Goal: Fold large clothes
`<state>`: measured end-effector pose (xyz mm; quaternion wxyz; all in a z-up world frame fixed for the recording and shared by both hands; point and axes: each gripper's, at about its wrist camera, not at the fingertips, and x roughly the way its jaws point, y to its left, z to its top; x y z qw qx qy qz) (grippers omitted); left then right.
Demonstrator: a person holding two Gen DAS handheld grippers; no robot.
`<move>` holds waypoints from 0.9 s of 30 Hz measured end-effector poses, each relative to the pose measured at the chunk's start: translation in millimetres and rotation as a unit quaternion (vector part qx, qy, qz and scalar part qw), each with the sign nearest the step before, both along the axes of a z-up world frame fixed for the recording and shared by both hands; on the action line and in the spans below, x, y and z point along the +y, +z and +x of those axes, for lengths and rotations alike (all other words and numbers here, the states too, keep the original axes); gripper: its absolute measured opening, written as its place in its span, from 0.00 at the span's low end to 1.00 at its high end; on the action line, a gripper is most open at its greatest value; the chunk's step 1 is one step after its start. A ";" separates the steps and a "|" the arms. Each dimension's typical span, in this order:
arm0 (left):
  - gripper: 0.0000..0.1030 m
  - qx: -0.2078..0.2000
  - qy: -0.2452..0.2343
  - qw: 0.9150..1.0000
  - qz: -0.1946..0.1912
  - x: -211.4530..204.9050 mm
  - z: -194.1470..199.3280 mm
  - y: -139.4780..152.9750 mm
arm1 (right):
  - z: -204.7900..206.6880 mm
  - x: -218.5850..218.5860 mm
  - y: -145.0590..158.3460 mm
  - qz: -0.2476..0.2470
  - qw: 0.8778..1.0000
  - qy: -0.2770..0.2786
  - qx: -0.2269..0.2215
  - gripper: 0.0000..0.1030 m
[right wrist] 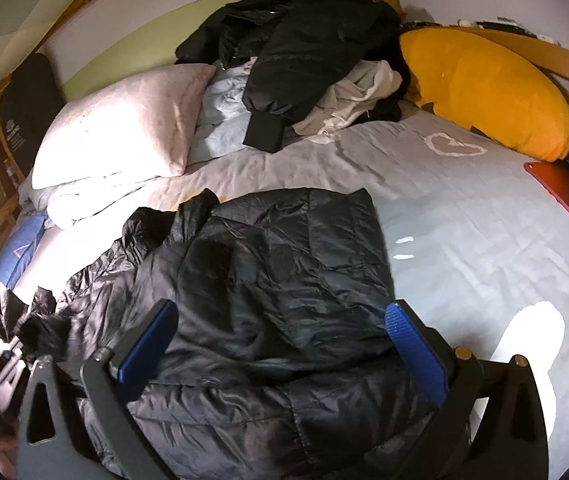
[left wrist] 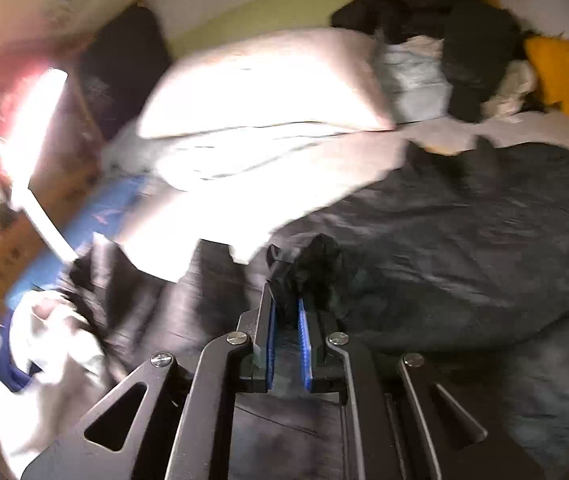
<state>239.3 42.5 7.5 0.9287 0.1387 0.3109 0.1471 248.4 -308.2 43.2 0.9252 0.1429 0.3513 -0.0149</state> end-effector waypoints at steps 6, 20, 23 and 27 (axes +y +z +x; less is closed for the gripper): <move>0.00 0.010 0.027 0.999 0.014 30.4 20.8 -6.1 | 3.9 2.1 -5.2 -0.018 1.000 0.007 0.016 1.00; 0.31 0.065 -0.067 0.984 -0.150 25.5 11.2 -2.4 | 16.5 37.0 -33.8 -0.096 0.985 0.100 0.107 1.00; 0.33 0.079 -0.070 0.983 -0.147 18.2 13.6 -8.2 | 25.0 40.2 -41.5 -0.133 0.979 0.094 0.122 1.00; 0.35 0.081 -0.072 0.983 -0.150 18.8 9.5 -8.9 | 45.9 40.4 -47.5 -0.177 0.976 0.068 0.107 0.90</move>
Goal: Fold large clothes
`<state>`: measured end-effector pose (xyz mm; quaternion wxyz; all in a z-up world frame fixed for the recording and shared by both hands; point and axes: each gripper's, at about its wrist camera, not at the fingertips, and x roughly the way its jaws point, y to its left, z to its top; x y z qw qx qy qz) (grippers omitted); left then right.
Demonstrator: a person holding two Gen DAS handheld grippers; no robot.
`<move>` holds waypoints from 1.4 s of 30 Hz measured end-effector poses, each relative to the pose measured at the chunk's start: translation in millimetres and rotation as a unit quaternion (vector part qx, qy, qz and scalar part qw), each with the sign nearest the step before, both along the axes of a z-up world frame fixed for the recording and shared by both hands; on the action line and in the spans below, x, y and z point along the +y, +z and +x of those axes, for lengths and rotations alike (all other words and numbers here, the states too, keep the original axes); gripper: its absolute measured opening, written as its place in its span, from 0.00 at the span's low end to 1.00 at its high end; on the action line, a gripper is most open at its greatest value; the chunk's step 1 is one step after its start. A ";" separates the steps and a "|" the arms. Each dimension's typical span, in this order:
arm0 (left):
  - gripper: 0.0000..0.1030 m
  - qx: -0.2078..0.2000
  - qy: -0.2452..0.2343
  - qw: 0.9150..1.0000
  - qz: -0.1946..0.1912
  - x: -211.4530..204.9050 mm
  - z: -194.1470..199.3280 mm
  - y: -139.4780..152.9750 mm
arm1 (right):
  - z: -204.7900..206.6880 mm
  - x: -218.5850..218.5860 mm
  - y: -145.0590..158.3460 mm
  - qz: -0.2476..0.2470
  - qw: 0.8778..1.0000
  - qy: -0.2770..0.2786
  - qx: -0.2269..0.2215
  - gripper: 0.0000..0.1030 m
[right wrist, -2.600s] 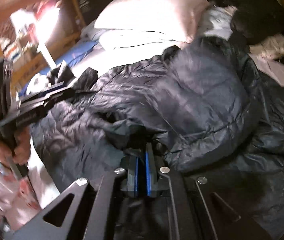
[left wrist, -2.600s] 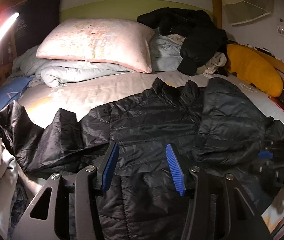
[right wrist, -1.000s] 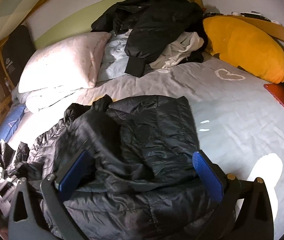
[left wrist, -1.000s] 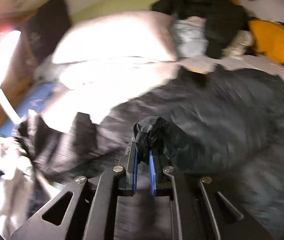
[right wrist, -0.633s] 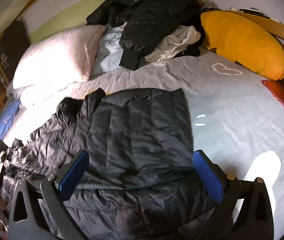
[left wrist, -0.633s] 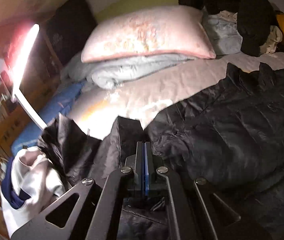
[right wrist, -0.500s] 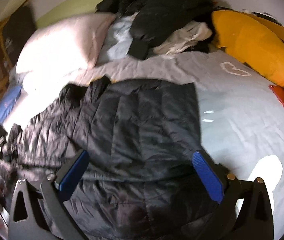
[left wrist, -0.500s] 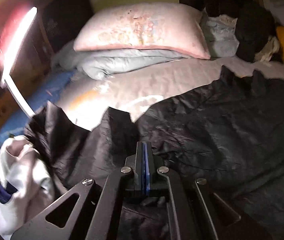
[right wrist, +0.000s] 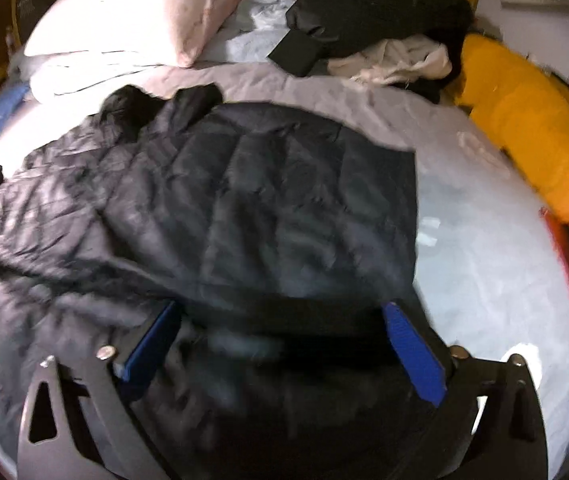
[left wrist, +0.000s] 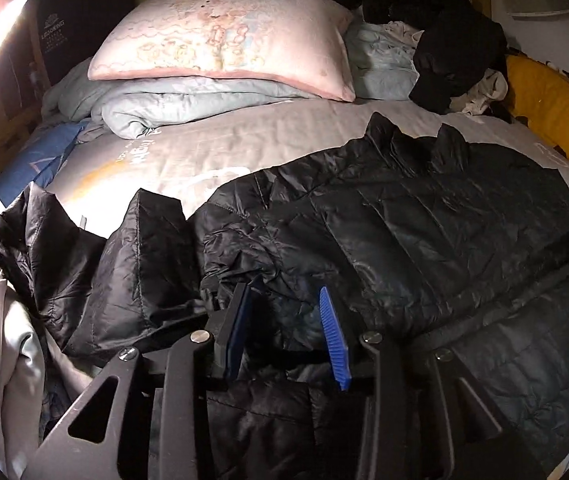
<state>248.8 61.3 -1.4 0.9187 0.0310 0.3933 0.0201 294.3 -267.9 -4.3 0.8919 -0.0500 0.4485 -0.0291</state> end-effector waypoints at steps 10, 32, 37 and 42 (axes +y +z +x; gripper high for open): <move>0.51 -0.008 0.024 1.000 -0.001 22.1 -20.7 15.0 | -5.6 -17.5 3.9 0.091 0.996 0.017 0.017 0.90; 0.79 -0.034 0.012 0.998 -0.046 37.9 -31.2 34.6 | -23.2 -25.3 25.5 0.109 0.994 0.005 -0.028 1.00; 0.88 -0.050 0.050 0.994 -0.088 72.6 -36.4 56.7 | -28.2 -21.1 27.8 0.103 0.994 0.009 -0.035 1.00; 0.88 -0.050 0.091 0.992 -0.066 111.2 -35.0 65.2 | -31.0 -15.6 30.1 0.094 0.995 0.017 -0.041 1.00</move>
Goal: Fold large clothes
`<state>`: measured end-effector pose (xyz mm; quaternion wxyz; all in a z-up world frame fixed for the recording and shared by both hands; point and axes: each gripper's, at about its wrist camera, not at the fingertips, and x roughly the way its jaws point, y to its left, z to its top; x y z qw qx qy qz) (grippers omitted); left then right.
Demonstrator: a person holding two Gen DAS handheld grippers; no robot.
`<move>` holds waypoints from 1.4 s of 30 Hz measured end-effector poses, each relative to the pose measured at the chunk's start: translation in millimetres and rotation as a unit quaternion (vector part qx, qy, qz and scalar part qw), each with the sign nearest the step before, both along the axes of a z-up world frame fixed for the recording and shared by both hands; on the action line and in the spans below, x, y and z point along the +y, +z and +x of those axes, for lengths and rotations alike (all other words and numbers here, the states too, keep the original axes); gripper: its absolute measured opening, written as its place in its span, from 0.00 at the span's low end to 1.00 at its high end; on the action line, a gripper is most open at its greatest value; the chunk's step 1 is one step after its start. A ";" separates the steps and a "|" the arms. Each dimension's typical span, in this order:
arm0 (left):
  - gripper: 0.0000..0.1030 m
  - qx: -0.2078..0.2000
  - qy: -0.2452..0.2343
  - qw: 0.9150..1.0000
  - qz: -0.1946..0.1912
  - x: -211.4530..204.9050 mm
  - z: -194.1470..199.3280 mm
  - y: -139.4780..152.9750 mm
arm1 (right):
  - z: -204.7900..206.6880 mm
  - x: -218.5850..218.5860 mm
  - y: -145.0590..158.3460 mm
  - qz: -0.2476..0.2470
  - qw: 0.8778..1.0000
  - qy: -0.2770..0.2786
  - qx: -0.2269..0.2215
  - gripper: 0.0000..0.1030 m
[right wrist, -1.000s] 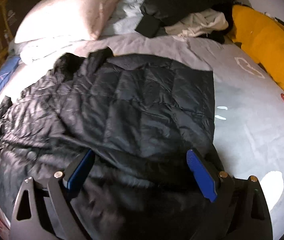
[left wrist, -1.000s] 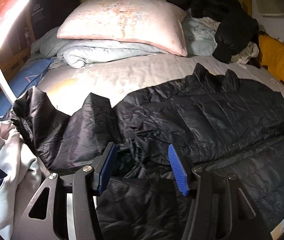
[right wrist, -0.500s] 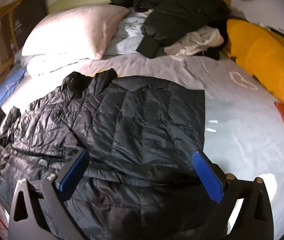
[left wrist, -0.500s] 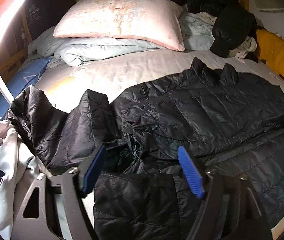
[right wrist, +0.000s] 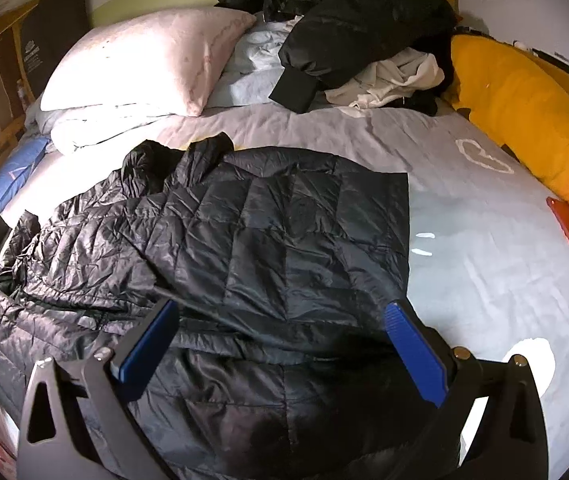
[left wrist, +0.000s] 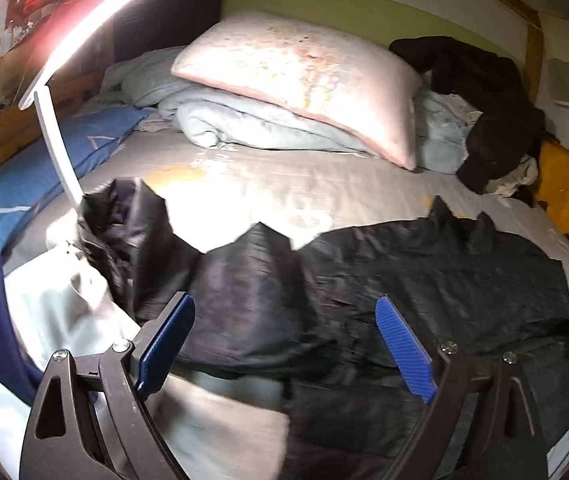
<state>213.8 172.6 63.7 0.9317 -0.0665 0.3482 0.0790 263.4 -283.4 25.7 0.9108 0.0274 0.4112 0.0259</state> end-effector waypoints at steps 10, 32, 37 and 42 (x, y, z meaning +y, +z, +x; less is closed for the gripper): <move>0.77 0.050 0.046 0.998 -0.012 49.7 43.7 -26.8 | 1.8 4.4 -5.1 -0.011 1.000 0.009 0.009 1.00; 0.20 0.192 0.081 0.973 0.103 68.9 104.7 -108.5 | 5.4 11.2 -16.6 -0.026 0.999 0.017 0.031 1.00; 0.00 0.135 0.056 0.988 0.044 73.2 98.6 -91.3 | 3.7 10.2 -12.7 -0.026 0.999 0.014 0.025 1.00; 0.00 0.085 0.042 0.995 0.043 61.5 88.0 -64.5 | 1.7 9.3 -9.1 -0.024 0.999 0.013 0.020 1.00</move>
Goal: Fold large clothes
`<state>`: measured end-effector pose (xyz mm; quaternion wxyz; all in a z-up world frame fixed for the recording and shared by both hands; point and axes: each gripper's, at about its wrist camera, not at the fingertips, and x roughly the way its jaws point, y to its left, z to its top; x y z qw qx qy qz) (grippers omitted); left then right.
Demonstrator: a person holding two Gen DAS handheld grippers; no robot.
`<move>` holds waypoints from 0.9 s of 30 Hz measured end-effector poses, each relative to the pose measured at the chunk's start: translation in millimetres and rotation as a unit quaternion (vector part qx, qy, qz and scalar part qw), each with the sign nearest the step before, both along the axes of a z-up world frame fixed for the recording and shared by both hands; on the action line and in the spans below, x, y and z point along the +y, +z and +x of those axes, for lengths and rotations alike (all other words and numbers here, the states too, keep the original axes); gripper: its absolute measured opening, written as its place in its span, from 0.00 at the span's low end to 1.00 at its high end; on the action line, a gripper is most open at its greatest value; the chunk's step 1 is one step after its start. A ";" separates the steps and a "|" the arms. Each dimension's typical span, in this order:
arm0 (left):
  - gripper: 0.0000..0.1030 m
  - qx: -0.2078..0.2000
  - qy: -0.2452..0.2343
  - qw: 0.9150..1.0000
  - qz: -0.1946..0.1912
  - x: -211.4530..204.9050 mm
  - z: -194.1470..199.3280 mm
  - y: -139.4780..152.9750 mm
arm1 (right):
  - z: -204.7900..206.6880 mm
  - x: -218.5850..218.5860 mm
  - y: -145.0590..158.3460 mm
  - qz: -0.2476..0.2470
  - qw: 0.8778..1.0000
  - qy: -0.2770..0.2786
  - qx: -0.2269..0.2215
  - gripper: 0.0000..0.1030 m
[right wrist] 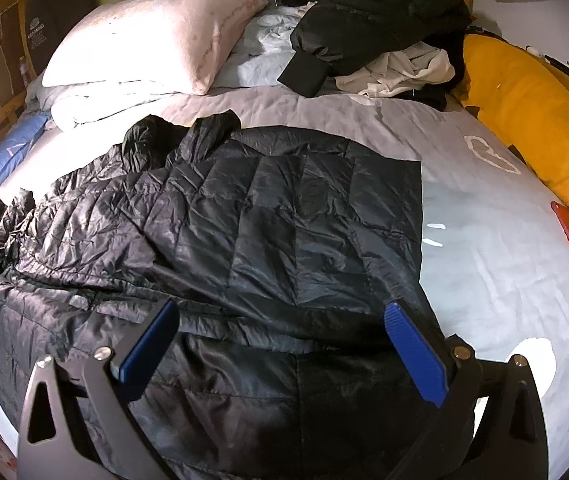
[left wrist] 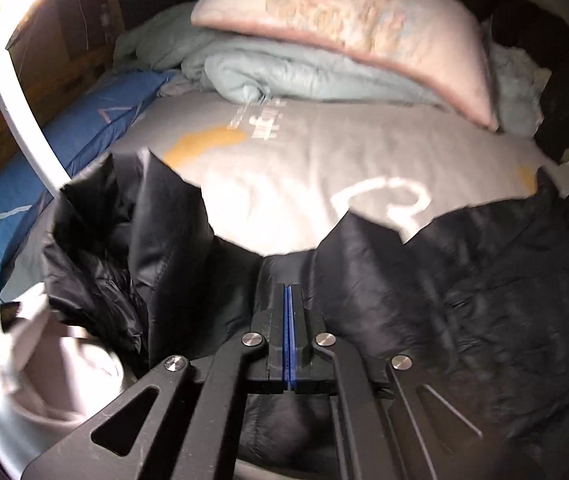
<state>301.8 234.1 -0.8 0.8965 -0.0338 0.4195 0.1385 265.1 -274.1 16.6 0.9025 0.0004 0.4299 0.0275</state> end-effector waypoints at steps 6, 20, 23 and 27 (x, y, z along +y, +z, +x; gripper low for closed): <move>0.00 0.006 -0.017 0.999 -0.040 -7.9 -11.3 21.0 | 0.1 0.6 0.3 -0.001 1.000 0.000 0.001 1.00; 0.62 0.008 0.094 0.974 -0.207 -10.0 -79.1 23.8 | -3.1 6.5 0.2 -0.015 1.000 0.007 -0.001 1.00; 0.71 0.018 0.119 0.960 -0.253 -8.2 -82.9 14.4 | -3.9 8.3 0.4 -0.027 1.000 0.009 -0.007 1.00; 0.71 0.062 0.120 0.950 -0.280 -14.8 -77.2 -7.2 | -3.5 12.8 -1.6 -0.043 0.999 0.016 -0.010 1.00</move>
